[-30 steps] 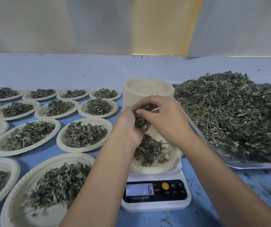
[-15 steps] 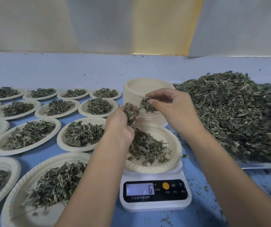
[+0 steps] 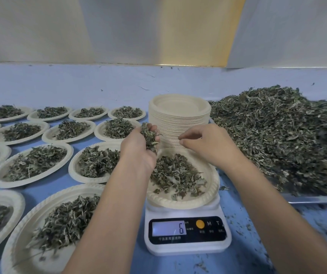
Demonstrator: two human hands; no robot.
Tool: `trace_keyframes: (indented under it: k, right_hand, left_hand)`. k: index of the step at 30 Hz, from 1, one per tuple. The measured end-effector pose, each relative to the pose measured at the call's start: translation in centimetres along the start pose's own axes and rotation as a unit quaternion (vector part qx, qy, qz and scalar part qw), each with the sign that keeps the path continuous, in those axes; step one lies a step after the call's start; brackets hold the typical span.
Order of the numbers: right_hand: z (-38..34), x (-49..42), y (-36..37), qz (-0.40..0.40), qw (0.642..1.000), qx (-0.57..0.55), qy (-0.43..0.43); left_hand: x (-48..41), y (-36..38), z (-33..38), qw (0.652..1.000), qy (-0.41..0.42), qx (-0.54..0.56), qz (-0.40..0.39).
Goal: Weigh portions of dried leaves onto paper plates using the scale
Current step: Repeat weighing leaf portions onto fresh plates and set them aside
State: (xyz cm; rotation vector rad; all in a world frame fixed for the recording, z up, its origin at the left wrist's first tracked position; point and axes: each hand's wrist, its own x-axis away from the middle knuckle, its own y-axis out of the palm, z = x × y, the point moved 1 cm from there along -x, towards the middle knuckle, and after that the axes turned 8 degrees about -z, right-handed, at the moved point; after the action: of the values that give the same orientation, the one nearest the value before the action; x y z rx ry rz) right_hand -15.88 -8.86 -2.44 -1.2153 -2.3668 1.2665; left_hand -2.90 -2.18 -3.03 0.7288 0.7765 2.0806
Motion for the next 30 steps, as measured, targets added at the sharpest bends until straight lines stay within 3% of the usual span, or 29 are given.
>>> trace_keyframes:
  k: [10,16,30]
  right_hand:
    - [-2.1,0.6,0.4,0.084,0.979,-0.155,-0.098]
    - [-2.5,0.6,1.5,0.061,0.986,-0.114,-0.106]
    - [-2.5,0.5,2.4,0.079,0.982,-0.132,-0.107]
  left_hand:
    - [0.5,0.8,-0.6,0.998,-0.040,-0.020,-0.046]
    - [0.9,1.3,-1.0,0.995,-0.054,-0.019,-0.085]
    - [0.7,1.7,-1.9,0.997,0.010,-0.064,-0.048]
